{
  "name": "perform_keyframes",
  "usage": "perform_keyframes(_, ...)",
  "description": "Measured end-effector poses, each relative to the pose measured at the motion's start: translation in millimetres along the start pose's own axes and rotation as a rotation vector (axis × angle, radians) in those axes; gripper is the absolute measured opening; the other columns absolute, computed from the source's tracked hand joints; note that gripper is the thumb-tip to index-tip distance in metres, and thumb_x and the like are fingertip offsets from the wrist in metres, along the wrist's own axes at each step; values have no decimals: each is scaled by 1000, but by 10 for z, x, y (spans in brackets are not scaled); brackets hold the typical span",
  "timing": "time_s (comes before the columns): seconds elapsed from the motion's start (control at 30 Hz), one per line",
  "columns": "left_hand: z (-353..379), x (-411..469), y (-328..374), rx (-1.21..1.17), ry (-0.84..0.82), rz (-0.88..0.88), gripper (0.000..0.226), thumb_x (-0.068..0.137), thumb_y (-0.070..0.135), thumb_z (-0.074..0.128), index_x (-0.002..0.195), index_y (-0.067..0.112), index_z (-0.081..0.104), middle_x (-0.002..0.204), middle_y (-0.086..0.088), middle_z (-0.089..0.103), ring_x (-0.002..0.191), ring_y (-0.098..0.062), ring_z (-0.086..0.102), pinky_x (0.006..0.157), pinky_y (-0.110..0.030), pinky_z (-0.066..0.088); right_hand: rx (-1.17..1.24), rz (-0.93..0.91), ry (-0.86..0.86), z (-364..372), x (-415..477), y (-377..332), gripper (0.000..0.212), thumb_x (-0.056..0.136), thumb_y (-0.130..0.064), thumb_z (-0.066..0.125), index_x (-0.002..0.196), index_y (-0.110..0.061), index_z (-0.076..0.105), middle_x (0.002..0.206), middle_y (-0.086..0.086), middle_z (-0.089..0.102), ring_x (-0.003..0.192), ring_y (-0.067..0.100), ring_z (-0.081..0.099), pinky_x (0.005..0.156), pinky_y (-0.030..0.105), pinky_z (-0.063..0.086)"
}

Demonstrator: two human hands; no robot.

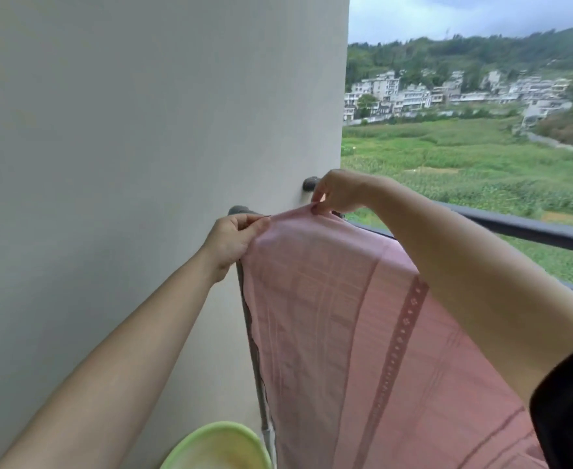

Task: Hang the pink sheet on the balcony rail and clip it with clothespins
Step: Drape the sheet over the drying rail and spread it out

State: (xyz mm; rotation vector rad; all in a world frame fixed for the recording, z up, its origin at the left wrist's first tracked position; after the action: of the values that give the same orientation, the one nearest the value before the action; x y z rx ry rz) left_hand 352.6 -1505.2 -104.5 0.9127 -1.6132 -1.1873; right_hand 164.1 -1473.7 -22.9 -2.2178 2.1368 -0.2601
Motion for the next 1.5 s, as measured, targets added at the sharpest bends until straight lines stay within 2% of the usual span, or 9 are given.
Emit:
perform_keyframes(0.1, -117, 105, -181, -85, -24, -108, 8, 89, 26, 69, 91, 19, 72, 73, 8, 64, 65, -7, 55, 61, -20, 46, 0, 48, 15, 21, 66, -123, 26, 90, -33, 67, 110, -18, 75, 82, 1, 66, 82, 20, 60, 74, 24, 45)
perform_keyframes(0.23, -446, 283, -169, -235, 98, -84, 7, 92, 20, 66, 86, 18, 70, 73, 6, 68, 65, -9, 61, 60, -22, 51, 13, 13, 266, -140, 278, -477, 23, 95, -22, 60, 112, -13, 73, 114, 11, 70, 101, 26, 64, 87, 31, 50)
perform_keyframes(0.4, -900, 475, -41, -338, 322, 22, 12, 92, 18, 64, 81, 18, 67, 74, 1, 65, 64, -12, 58, 64, -28, 54, 148, 21, 538, -186, 475, -826, 26, 96, -12, 53, 117, -14, 70, 116, 16, 64, 102, 32, 62, 85, 30, 45)
perform_keyframes(0.53, -858, 553, -393, -17, 233, -70, 17, 90, 24, 65, 74, 17, 65, 71, -5, 64, 67, -19, 58, 72, -37, 54, 74, 216, 42, 463, 633, -756, 45, 95, -8, 47, 139, -13, 52, 141, 10, 53, 128, 30, 51, 107, 37, 42)
perform_keyframes(0.6, -739, 497, -656, -73, 113, -188, 18, 93, 25, 64, 78, 16, 64, 79, -4, 64, 73, -20, 59, 70, -35, 53, 185, 274, -27, 563, 554, -626, 46, 95, -14, 50, 141, -13, 50, 142, 11, 51, 131, 31, 49, 107, 39, 41)
perform_keyframes(0.77, -712, 571, -571, -218, 82, -188, 32, 90, 45, 59, 89, 14, 67, 82, -3, 65, 71, -19, 61, 66, -31, 52, 192, 294, -43, 530, 381, -422, 49, 100, -45, 46, 122, -6, 64, 124, 15, 64, 113, 32, 61, 92, 40, 47)
perform_keyframes(0.83, -679, 652, -438, -116, 92, -150, 38, 84, 52, 64, 76, 15, 63, 74, -3, 60, 64, -18, 58, 64, -31, 51, 189, 260, -45, 517, 301, -438, 60, 101, -52, 38, 115, -1, 66, 111, 14, 66, 101, 28, 62, 89, 36, 46)
perform_keyframes(1.03, -785, 915, -101, 131, 322, 67, 34, 91, 28, 62, 64, 20, 43, 64, 6, 46, 66, -16, 43, 54, -23, 36, 28, 167, 14, 441, -98, -594, 60, 99, -60, 32, 77, -12, 60, 79, 6, 59, 76, 22, 54, 62, 32, 36)
perform_keyframes(1.5, -768, 821, -155, 461, 472, 230, 18, 97, 27, 50, 86, 13, 48, 101, -21, 66, 94, -36, 59, 73, -35, 40, -506, 322, 296, 305, -1536, -30, 62, 83, -80, 36, 85, -19, 46, 65, -5, 48, 54, 14, 49, 50, 29, 36)
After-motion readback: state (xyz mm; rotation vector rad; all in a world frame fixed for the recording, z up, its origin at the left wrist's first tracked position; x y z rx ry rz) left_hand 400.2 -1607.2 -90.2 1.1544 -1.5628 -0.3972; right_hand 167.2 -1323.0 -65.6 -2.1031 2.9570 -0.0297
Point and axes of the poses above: each hand's wrist, its own x-axis towards the middle knuckle, its own z-axis out of the palm, y = z × x, the point moved 9 cm from there along x, towards the middle knuckle
